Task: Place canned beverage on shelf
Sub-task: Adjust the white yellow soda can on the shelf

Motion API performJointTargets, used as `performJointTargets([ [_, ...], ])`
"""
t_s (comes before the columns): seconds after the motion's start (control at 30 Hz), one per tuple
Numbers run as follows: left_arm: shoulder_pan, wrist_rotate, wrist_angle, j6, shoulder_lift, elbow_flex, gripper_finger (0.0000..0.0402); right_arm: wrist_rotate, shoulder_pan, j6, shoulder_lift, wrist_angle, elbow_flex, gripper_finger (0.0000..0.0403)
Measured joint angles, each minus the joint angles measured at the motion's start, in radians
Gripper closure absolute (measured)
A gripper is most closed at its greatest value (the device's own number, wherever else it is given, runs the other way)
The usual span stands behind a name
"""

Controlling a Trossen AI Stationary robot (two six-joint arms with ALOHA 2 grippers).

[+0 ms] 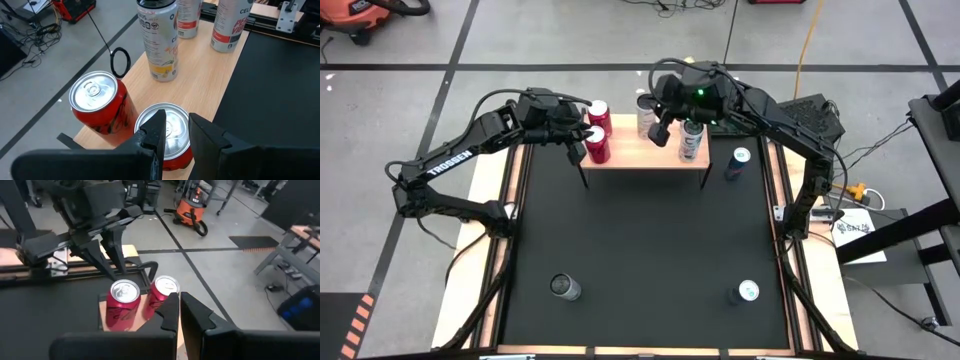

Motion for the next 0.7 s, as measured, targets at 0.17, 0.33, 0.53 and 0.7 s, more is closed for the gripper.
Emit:
performJointTargets([
  [0.17, 0.0, 0.0, -0.001, 0.0, 0.0, 0.0, 0.032, -0.003, -0.001, -0.035, 0.0, 0.005, 0.0, 0.0403],
  [0.33, 0.0, 0.0, -0.002, 0.001, 0.0, 0.0, 0.032, -0.001, -0.003, -0.034, 0.0, 0.004, 0.0, 0.0403],
  [0.53, 0.0, 0.0, -0.006, 0.001, 0.0, 0.0, 0.032, -0.001, -0.003, -0.013, 0.0, -0.003, 0.0, 0.0403],
  [0.7, 0.0, 0.0, -0.006, 0.001, 0.0, 0.0, 0.032, -0.002, -0.002, -0.009, 0.0, -0.008, 0.0, 0.0403],
])
